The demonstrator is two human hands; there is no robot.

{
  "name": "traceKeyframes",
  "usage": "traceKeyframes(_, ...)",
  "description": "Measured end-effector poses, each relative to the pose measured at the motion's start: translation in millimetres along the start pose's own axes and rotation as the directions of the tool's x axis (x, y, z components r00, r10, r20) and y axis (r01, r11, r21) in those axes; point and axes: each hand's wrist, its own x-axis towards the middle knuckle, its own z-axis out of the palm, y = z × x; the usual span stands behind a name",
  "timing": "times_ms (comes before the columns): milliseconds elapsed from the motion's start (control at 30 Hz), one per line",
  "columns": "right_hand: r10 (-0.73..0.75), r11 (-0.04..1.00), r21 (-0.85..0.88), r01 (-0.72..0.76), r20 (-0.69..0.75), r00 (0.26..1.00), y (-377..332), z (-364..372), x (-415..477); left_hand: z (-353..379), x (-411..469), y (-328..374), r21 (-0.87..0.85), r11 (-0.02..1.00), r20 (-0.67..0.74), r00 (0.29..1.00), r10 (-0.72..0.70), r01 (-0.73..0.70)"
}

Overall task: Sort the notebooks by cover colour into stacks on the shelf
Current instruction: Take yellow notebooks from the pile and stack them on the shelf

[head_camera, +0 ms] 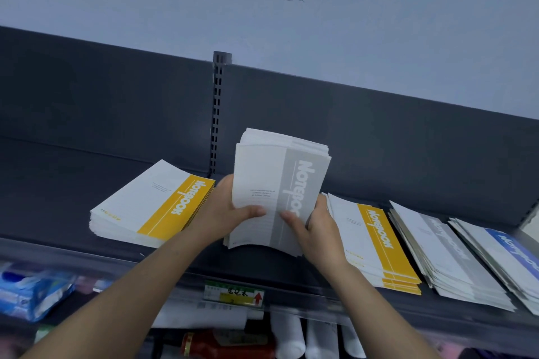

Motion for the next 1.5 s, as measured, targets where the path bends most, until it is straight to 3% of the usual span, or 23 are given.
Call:
traceKeyframes(367, 0.009, 0.999, 0.049, -0.017, 0.173, 0.985, 4.3, 1.9, -10.4, -14.3, -18.4, -2.4, 0.110, 0.993, 0.288, 0.954, -0.080, 0.050)
traceKeyframes(567, 0.071, 0.996, 0.043, -0.078, 0.151, 0.986, 1.4, 2.4, -5.0, -19.2, -12.7, 10.2, 0.157, 0.984, 0.255, 0.959, -0.122, 0.083)
traceKeyframes(700, 0.126, 0.983, 0.112, -0.146, 0.169, 0.978, 0.9, -0.1, 3.3, -18.2, -9.6, 19.3, 0.149, 0.971, 0.172, 0.962, -0.211, 0.187)
traceKeyframes(933, 0.234, 0.935, 0.175, -0.309, 0.351, 0.907, -0.3, -2.8, 5.4, -16.8, -6.5, 18.4, 0.244, 0.884, 0.235, 0.860, -0.453, 0.399)
traceKeyframes(1167, 0.354, 0.928, -0.046, -0.371, 0.423, 0.834, -7.6, -1.5, 7.0, -18.0, -2.5, 27.8, 0.255, 0.818, 0.327, 0.750, -0.575, 0.516)
traceKeyframes(1500, 0.399, 0.913, -0.292, -0.285, 0.496, 0.771, -15.0, 1.2, 8.2, -24.8, -2.5, 33.3, 0.319, 0.780, 0.371, 0.686, -0.626, 0.539)
